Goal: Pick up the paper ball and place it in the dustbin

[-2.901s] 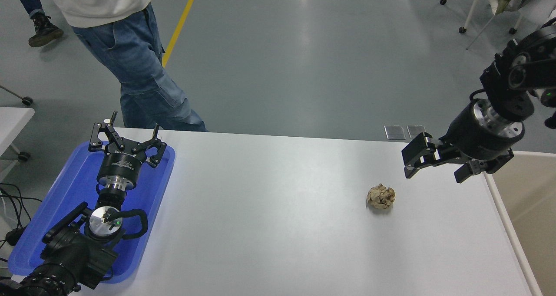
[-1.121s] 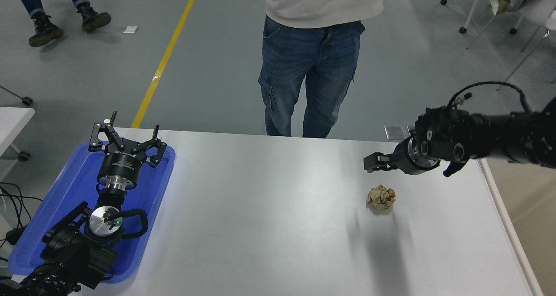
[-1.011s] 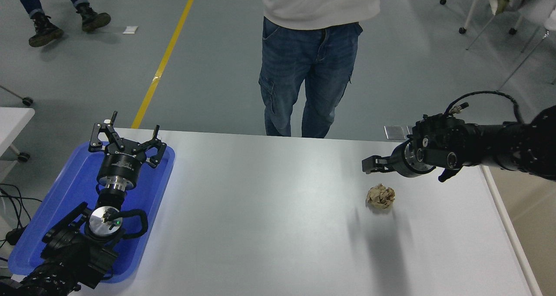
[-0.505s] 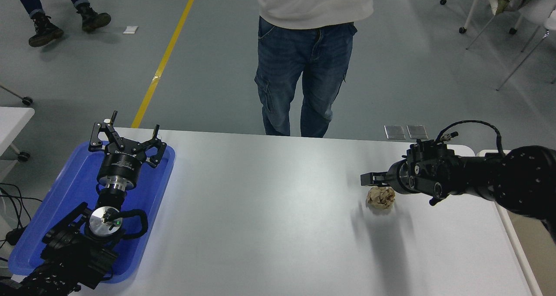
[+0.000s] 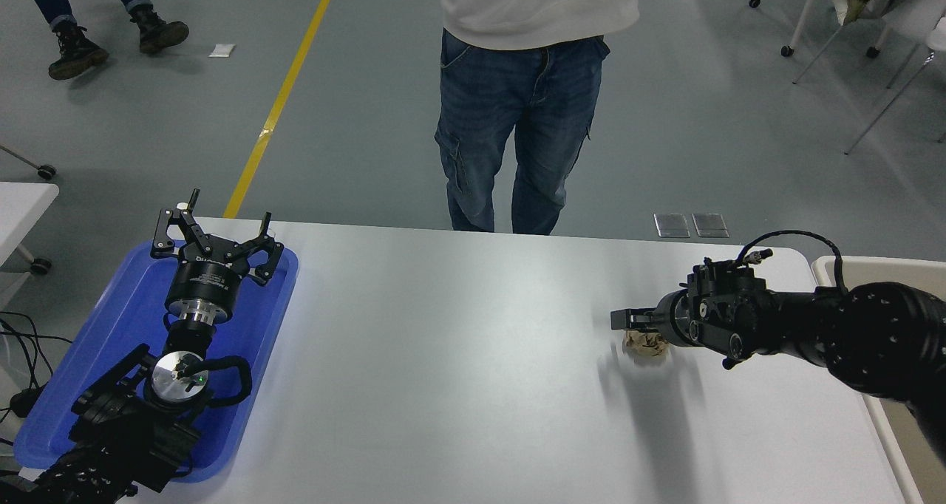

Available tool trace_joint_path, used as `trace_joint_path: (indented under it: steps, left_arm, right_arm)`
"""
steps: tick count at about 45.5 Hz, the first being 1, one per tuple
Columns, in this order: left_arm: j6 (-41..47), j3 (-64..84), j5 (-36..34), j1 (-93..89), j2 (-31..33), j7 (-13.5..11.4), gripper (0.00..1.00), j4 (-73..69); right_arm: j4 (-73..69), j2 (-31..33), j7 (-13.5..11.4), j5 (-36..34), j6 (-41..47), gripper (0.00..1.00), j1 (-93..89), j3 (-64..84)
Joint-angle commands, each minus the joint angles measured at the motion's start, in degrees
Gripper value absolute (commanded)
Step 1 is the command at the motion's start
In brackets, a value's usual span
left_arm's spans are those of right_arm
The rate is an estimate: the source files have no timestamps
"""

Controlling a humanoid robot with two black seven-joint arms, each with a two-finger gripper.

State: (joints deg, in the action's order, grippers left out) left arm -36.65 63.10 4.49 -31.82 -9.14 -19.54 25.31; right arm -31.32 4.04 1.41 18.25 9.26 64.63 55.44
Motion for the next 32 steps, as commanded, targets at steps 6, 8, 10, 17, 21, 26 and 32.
trace_joint_path:
  steps: [6, 8, 10, 17, 21, 26, 32]
  left_arm:
    - [0.0, 0.0, 0.0, 0.0, 0.0, 0.0, 1.0, 0.0]
    - [0.0, 0.0, 0.0, 0.0, 0.0, 0.0, 1.0, 0.0]
    - [0.0, 0.0, 0.0, 0.0, 0.0, 0.0, 1.0, 0.0]
    - [0.0, 0.0, 0.0, 0.0, 0.0, 0.0, 1.0, 0.0]
    - [0.0, 0.0, -0.1, 0.0, 0.0, 0.0, 1.0, 0.0]
    - [0.0, 0.0, 0.0, 0.0, 0.0, 0.0, 1.0, 0.0]
    - [0.0, 0.0, -0.1, 0.0, 0.0, 0.0, 1.0, 0.0]
  right_arm:
    - [-0.1, -0.5, 0.0, 0.3, 0.1, 0.05, -1.3, 0.0]
    - [-0.1, -0.5, 0.0, 0.5, 0.2, 0.0, -1.3, -0.1]
    - [-0.1, -0.4, 0.0, 0.8, 0.2, 0.0, -1.3, -0.1]
    - [-1.2, -0.5, 0.1, 1.0, 0.7, 0.0, -0.6, -0.1]
    - [-2.5, -0.3, 0.4, 0.9, 1.1, 0.0, 0.7, -0.1]
    - [-6.0, 1.1, 0.4, 0.9, 1.5, 0.0, 4.8, 0.0]
    - [-12.0, 5.1, 0.4, 0.9, 3.2, 0.0, 12.3, 0.1]
